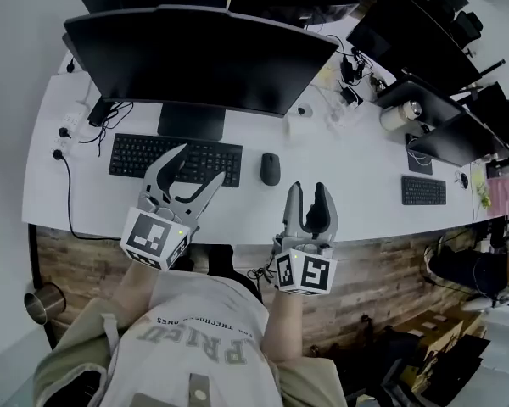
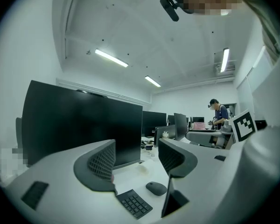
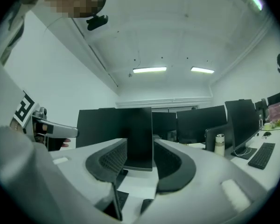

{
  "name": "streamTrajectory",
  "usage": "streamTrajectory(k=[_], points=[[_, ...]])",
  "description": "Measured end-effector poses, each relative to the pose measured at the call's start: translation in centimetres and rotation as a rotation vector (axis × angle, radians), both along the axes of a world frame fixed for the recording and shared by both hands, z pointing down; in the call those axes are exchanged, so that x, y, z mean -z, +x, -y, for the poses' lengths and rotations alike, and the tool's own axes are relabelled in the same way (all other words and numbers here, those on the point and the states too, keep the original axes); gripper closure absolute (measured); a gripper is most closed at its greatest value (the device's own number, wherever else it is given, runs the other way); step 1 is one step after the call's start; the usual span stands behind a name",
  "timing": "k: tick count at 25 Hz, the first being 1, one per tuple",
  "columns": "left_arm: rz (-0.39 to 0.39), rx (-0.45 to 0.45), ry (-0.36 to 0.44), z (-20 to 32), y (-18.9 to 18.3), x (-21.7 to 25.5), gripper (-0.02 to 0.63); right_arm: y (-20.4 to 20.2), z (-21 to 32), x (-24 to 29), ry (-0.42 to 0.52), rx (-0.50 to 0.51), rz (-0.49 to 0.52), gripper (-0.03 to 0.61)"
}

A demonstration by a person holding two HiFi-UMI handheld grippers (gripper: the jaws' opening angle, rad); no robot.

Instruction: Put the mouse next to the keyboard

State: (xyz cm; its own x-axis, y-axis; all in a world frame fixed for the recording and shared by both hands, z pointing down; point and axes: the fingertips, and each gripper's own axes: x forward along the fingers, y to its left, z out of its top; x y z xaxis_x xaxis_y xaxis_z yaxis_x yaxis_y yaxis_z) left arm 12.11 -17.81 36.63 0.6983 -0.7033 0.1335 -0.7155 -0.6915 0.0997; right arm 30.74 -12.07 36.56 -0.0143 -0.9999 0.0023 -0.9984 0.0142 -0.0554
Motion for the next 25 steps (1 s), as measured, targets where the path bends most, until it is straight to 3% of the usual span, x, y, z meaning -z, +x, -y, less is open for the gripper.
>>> streamTrajectory(k=[3, 6, 8, 11, 25], points=[[-0.005, -0.032, 0.038, -0.3, -0.2, 1.4, 0.387, -1.1, -1.0, 1.3, 0.028, -0.013, -0.008, 0.451], [-0.014, -0.054, 0.069, -0.7, -0.2, 2.6, 0.460, -1.8, -1.8, 2.3, 0.043, -0.029, -0.015, 0.462], [-0.025, -0.061, 0.082, -0.9, -0.2, 3.1, 0.533, -2.0, -2.3, 2.7, 0.049, -0.046, -0.028, 0.575], [-0.051, -0.063, 0.093, -1.2, -0.1, 3.6, 0.594, -2.3, -2.7, 3.3, 0.051, -0.037, -0.037, 0.577], [-0.075, -0.052, 0.150, -1.6, 0.2, 5.2, 0.603, -2.7, -3.1, 6.6, 0.127, -0.008, -0.035, 0.577]])
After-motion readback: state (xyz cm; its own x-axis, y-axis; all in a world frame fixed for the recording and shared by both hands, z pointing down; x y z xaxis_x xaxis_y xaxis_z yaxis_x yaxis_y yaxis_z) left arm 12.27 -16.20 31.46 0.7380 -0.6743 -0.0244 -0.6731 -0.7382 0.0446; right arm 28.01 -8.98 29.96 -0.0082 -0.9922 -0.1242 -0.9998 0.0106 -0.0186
